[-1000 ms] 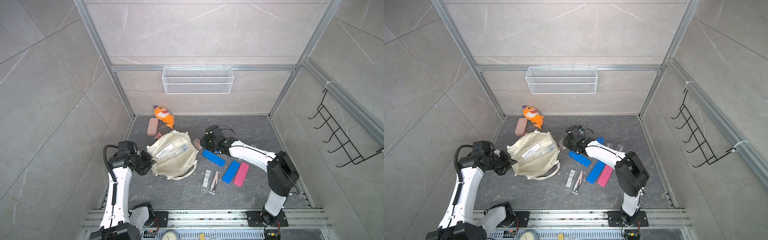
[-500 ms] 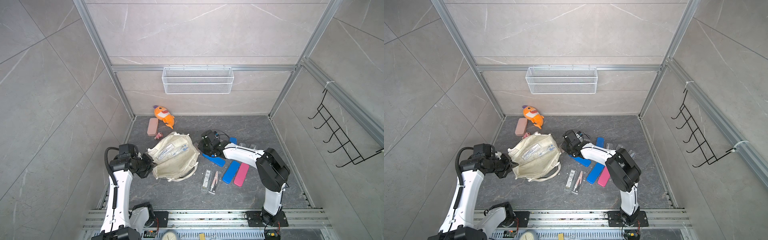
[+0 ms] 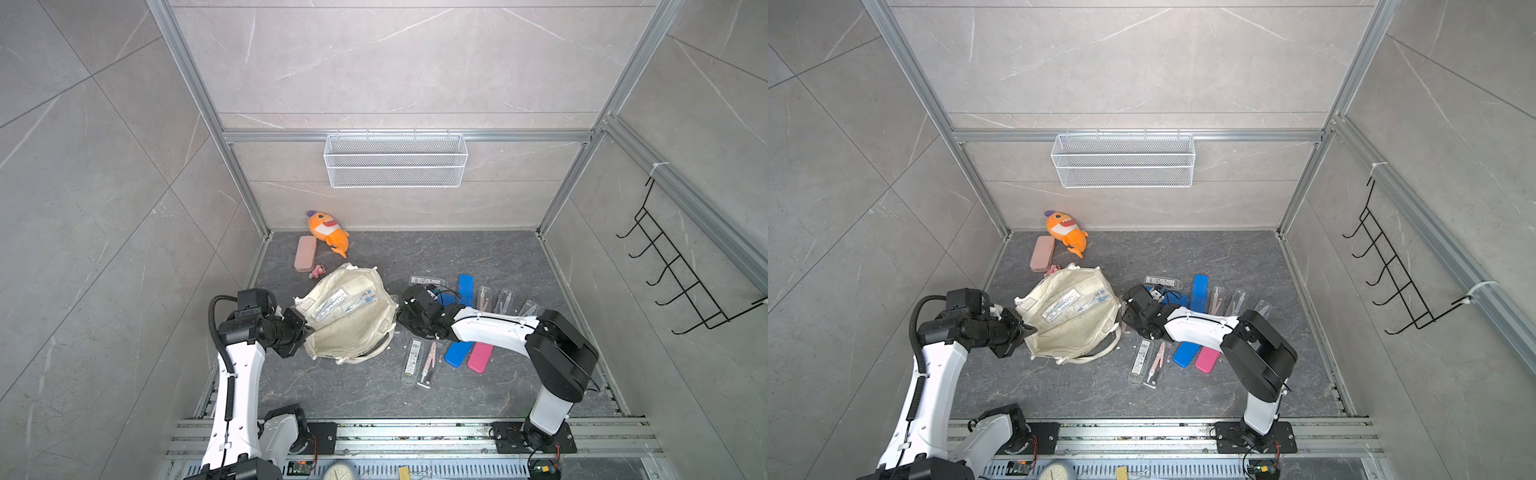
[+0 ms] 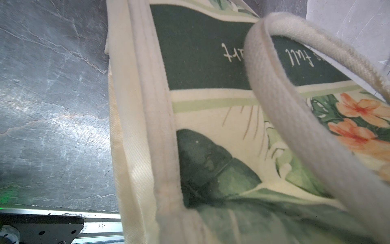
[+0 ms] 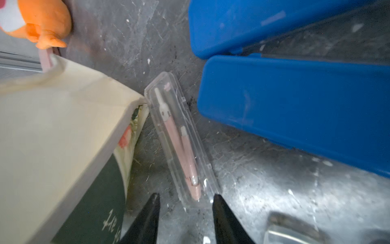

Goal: Take out the compass set from the canvas bag
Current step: Place the compass set at the center of the board, then pick up the compass set from the canvas bag.

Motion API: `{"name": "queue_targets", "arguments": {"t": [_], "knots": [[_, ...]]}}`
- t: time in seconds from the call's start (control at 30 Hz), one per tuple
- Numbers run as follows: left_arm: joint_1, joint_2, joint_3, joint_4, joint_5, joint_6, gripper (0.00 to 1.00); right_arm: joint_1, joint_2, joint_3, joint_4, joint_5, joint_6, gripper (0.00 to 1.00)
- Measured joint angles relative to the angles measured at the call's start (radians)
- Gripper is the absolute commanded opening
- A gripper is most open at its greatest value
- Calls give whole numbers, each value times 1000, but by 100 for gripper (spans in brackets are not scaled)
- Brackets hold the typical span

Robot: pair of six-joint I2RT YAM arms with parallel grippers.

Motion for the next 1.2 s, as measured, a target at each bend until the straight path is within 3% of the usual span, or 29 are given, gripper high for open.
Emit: {"name": "queue_targets", "arguments": {"t": [0.27,0.43,0.67,0.77,1.2], "knots": [[-9,-15,0,-6,0,0,0,62,-259,5,-91,90,-66,47],[-20,-50,-6,-10,0,-2,0,176,-279,143,-177,158,-164,43],[-35,-123,-65,-18,0,-16,0,402,-124,450,-240,205,-291,36],[-37,-154,-89,-24,0,-23,0,454,-48,503,-252,190,-289,32],[-72,-247,-138,-58,-2,-43,0,416,174,472,-257,72,-80,44]]}}
